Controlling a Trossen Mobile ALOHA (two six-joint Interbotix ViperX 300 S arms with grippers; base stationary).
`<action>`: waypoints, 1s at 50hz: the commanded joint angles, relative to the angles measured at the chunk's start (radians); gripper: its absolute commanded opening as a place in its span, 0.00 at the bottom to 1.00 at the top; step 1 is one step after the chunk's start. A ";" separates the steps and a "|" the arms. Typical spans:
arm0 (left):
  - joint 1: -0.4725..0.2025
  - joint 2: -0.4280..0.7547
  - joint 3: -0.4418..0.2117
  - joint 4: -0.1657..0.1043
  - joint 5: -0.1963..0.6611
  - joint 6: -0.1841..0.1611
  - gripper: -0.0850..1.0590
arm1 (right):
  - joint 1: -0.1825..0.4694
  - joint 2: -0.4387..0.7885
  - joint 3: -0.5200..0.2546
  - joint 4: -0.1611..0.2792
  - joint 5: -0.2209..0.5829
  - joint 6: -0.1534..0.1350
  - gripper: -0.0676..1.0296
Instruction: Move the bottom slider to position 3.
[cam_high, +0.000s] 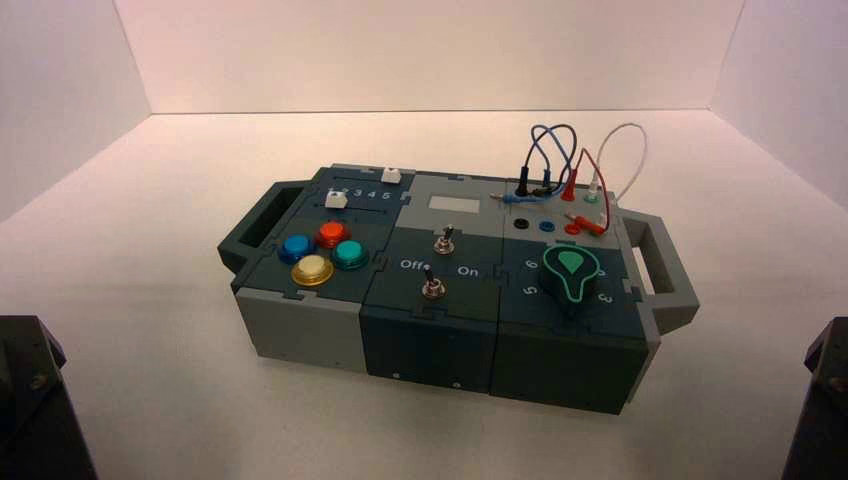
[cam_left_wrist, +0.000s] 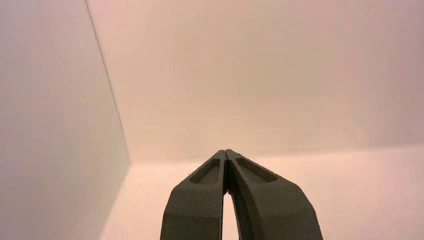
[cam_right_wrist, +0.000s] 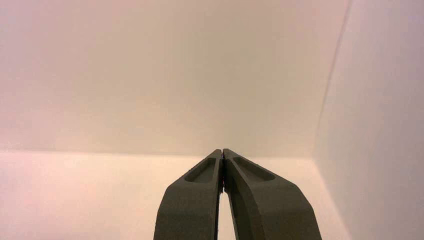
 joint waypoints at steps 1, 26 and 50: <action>-0.052 0.095 -0.069 0.002 0.091 0.006 0.05 | 0.072 0.051 -0.057 0.005 0.074 0.002 0.04; -0.299 0.471 -0.198 0.000 0.431 0.009 0.05 | 0.495 0.391 -0.198 0.009 0.377 0.003 0.04; -0.451 0.747 -0.275 -0.014 0.555 0.008 0.05 | 0.604 0.640 -0.293 0.032 0.453 0.000 0.04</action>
